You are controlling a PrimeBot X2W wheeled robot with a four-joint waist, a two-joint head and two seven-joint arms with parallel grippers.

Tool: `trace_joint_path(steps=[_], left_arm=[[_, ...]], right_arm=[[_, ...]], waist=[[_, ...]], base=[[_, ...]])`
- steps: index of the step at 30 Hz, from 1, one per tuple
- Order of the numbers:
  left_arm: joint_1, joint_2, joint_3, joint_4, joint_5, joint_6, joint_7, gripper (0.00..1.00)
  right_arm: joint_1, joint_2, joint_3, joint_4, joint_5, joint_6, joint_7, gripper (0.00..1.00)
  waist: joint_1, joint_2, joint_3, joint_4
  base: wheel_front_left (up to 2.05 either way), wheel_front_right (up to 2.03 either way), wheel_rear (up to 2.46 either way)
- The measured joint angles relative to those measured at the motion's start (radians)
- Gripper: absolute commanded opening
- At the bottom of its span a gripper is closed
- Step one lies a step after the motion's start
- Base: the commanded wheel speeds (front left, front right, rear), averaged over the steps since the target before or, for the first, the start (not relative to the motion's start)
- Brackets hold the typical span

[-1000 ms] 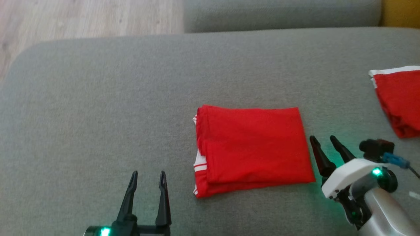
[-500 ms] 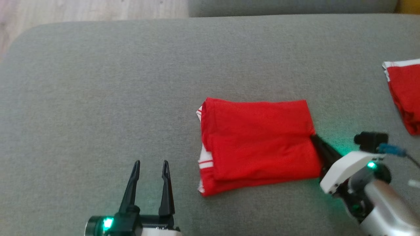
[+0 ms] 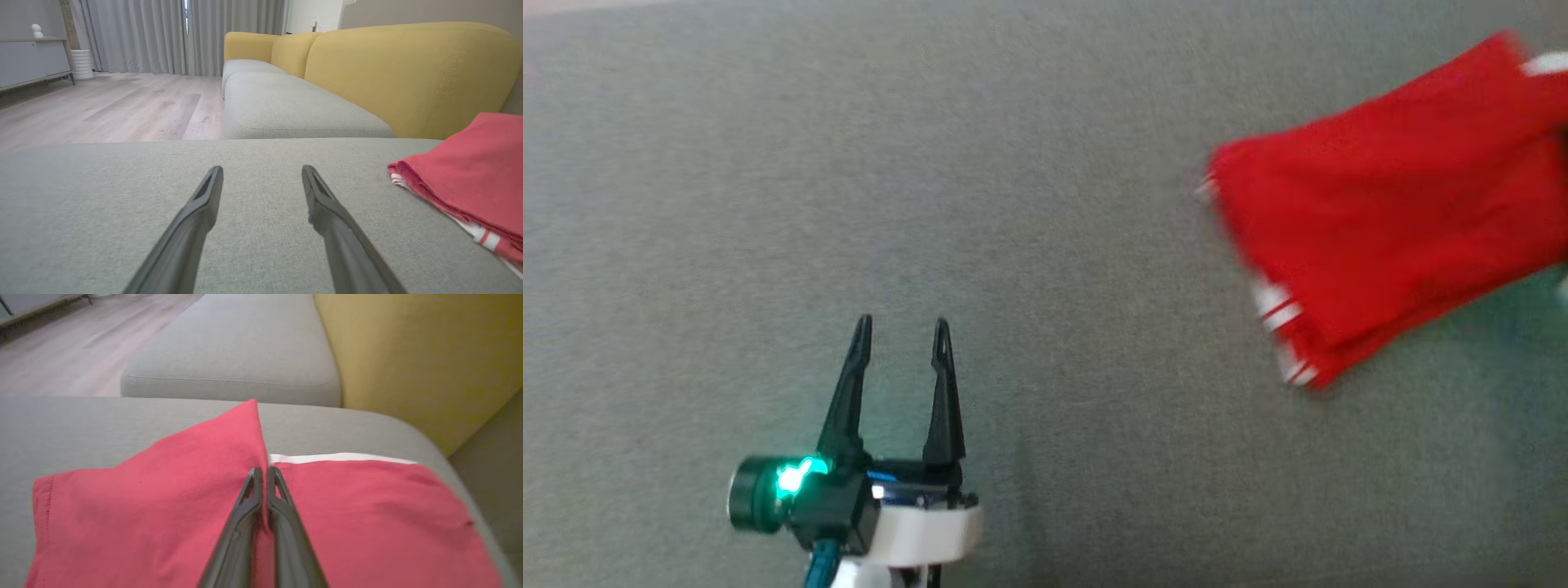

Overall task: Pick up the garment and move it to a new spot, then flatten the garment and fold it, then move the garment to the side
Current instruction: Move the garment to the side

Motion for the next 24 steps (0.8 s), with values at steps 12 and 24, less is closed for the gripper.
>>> trace_joint_path(steps=[12,24], left_arm=[[-0.092,-0.001,-0.005,0.003,0.011,-0.023,-0.004,1.00],[-0.061,-0.002,0.013,0.011,-0.015,-0.024,-0.004,1.00]], right_arm=[[-0.063,-0.174,-0.198,0.031,-0.105,0.000,0.052,1.00],[0.054,0.108,-0.181,-0.013,-0.212,0.000,-0.016,1.00]], waist=[[0.0000,0.0000,0.099,-0.067],[-0.0003,0.0000,-0.016,-0.055]], base=[[0.00,0.00,0.00],[0.00,0.00,0.00]])
